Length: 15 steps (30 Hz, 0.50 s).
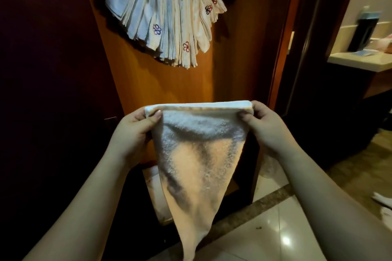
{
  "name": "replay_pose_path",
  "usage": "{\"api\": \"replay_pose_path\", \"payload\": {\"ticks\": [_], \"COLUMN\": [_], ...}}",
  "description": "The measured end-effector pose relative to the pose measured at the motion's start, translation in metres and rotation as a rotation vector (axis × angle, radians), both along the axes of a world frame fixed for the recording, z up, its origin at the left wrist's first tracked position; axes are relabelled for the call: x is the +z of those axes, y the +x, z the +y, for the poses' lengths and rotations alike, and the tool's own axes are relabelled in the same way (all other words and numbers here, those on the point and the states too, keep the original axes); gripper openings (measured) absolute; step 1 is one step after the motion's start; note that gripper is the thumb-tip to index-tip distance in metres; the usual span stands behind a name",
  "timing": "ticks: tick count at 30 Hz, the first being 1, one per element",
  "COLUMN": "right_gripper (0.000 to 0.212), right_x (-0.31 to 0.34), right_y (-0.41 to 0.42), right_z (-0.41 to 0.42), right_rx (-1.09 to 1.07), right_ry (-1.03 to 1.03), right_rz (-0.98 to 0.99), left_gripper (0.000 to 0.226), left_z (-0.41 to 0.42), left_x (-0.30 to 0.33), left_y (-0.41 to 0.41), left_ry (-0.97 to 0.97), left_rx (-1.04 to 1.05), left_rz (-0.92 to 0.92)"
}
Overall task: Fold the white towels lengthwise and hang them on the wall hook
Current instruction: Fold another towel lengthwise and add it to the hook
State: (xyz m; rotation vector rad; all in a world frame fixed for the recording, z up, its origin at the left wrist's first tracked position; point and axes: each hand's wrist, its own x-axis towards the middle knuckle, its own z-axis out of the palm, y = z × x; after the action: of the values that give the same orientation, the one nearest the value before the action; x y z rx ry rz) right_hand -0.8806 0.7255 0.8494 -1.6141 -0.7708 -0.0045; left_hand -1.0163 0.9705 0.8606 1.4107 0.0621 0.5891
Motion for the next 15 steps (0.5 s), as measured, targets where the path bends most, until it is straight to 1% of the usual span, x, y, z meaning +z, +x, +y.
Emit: {"api": "replay_pose_path", "payload": {"ticks": [1, 2, 3, 6, 8, 12, 13, 14, 15], "right_gripper": [0.007, 0.006, 0.008, 0.013, 0.014, 0.014, 0.02, 0.034, 0.051], "right_x": [-0.002, -0.004, -0.005, -0.003, -0.001, -0.002, -0.002, -0.001, -0.001], "right_y": [-0.002, -0.003, -0.004, -0.008, -0.009, -0.005, -0.004, -0.003, -0.001], "right_z": [0.003, 0.005, 0.007, 0.013, 0.016, 0.011, 0.007, 0.004, 0.0], "right_rx": [0.009, -0.005, -0.057, -0.275, -0.308, -0.289, -0.237, -0.139, -0.006], "right_ry": [0.057, 0.091, 0.093, 0.055, 0.088, 0.085, 0.067, 0.054, 0.062], "right_rz": [0.035, 0.04, -0.003, -0.219, -0.238, -0.114, -0.067, 0.005, 0.11], "left_gripper": [0.024, 0.025, 0.025, 0.025, 0.03, 0.03, 0.031, 0.033, 0.033], "left_z": [-0.001, -0.002, -0.002, 0.002, 0.002, -0.003, -0.004, -0.005, -0.006], "left_x": [-0.001, -0.001, -0.001, -0.001, -0.003, -0.01, -0.012, -0.014, -0.015], "left_y": [0.001, 0.002, 0.002, 0.007, 0.011, 0.015, 0.015, 0.016, 0.016], "left_ry": [-0.013, -0.038, -0.058, -0.094, -0.128, -0.188, -0.198, -0.205, -0.209], "left_rx": [-0.016, -0.032, -0.041, -0.042, -0.045, -0.105, -0.118, -0.127, -0.137], "left_rz": [-0.004, -0.01, -0.019, -0.049, -0.061, -0.063, -0.066, -0.062, -0.053]}}
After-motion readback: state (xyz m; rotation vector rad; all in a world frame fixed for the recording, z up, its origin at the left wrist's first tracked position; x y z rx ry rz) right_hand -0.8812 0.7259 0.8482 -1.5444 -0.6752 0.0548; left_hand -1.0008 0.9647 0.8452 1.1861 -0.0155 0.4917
